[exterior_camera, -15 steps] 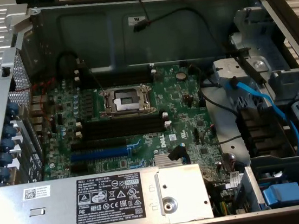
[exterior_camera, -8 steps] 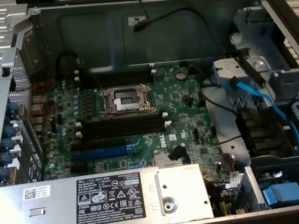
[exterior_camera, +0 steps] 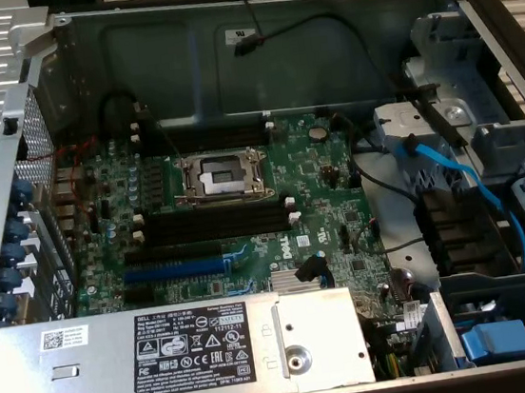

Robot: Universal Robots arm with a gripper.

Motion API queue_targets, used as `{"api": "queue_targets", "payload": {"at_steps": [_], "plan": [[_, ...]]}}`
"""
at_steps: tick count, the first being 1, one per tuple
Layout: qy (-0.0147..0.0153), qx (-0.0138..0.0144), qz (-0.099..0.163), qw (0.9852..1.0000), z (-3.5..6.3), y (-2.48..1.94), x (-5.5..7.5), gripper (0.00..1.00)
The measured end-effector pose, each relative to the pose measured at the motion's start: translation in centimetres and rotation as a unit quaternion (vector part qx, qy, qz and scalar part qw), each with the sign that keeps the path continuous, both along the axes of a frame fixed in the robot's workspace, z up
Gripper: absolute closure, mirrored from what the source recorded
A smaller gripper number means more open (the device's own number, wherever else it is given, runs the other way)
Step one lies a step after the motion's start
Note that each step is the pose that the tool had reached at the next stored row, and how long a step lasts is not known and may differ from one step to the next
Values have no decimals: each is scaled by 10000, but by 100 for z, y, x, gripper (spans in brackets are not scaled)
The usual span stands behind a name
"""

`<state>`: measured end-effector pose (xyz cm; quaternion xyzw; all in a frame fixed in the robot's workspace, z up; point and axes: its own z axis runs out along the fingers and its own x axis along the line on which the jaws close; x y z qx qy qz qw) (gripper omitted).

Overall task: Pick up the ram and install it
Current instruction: 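Pick up the ram and move it above insertion slot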

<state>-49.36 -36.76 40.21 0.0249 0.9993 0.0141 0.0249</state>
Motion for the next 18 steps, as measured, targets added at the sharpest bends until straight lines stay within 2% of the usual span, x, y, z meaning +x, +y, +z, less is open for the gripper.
{"api": "queue_targets", "payload": {"at_steps": [3,6,9,14,18], "plan": [[-1,0,5,10000,1,0,-1,90],[-6,0,253,9997,0,1,-2,90],[-6,0,526,9986,0,0,-2,90],[-6,0,977,9952,1,0,-2,90],[-6,1,1342,9910,0,0,-2,90]]}}
